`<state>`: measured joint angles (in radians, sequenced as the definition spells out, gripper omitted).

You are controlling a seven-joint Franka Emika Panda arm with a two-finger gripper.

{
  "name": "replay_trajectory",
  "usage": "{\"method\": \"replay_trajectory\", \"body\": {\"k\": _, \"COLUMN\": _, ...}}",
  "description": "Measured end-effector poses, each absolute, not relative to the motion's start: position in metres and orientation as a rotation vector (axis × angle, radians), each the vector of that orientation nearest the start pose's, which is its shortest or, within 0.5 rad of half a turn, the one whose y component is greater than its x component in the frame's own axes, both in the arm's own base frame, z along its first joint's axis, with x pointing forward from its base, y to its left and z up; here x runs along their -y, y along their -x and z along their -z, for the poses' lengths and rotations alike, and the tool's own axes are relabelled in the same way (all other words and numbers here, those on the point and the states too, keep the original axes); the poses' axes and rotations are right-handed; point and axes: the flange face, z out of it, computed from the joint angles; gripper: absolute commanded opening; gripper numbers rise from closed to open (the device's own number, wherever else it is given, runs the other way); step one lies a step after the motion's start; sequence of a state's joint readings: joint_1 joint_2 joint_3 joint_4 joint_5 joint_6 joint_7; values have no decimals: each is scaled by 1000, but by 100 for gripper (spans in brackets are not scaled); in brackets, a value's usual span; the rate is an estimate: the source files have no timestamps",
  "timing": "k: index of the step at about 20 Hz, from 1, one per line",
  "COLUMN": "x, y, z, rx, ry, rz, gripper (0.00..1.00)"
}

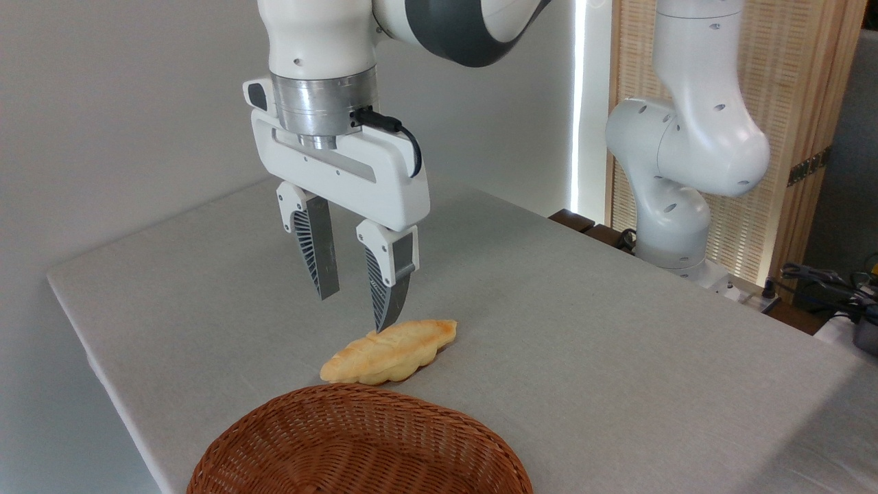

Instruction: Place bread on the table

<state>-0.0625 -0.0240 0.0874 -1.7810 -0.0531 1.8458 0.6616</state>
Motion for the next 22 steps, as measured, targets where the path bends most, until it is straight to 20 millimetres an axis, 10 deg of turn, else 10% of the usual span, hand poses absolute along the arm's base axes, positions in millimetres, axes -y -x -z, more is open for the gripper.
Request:
{"method": "replay_trajectory", "body": {"k": 16, "x": -117, "y": -571, "z": -542, "rx": -643, "ry": 3008, "rz": 375, "gripper": 100}}
{"method": "replay_trajectory", "body": {"k": 22, "x": -129, "y": -586, "z": -521, "rx": -393, "ry": 3069, "rz": 470, "gripper": 100}}
